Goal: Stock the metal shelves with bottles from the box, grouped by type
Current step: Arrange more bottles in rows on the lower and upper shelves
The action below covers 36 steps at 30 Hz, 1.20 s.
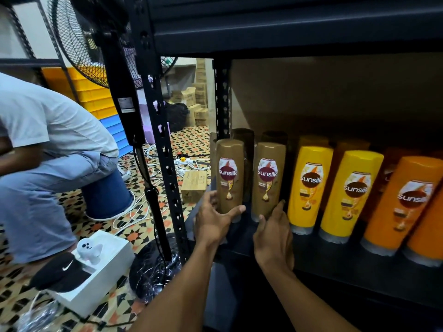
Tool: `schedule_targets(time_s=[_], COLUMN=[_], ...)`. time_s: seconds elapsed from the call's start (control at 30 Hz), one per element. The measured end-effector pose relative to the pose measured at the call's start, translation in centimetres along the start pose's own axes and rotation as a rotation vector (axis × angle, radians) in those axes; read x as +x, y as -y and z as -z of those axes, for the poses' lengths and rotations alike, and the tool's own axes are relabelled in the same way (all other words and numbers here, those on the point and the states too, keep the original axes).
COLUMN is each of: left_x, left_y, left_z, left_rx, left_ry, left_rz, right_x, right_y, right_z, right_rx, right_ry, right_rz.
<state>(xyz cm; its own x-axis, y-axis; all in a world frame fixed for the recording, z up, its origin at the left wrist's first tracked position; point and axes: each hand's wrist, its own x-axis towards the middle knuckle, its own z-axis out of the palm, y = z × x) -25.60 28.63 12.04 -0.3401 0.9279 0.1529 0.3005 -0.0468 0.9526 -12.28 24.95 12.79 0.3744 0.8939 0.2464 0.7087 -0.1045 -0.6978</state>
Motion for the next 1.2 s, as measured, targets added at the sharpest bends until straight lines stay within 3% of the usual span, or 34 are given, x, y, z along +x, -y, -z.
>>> schedule_targets(time_s=[0.37, 1.2], left_x=[0.1, -1.0], left_y=[-1.2, -2.6], left_z=[-1.2, -1.3], left_rx=[0.251, 0.248], left_ry=[-0.072, -0.139], left_rz=[-0.023, -0.056], right_x=[0.4, 0.7], right_y=[0.2, 0.4], right_z=[-0.5, -0.7], right_rx=[0.092, 0.079], right_ry=[-0.010, -0.019], right_rz=[-0.025, -0.017])
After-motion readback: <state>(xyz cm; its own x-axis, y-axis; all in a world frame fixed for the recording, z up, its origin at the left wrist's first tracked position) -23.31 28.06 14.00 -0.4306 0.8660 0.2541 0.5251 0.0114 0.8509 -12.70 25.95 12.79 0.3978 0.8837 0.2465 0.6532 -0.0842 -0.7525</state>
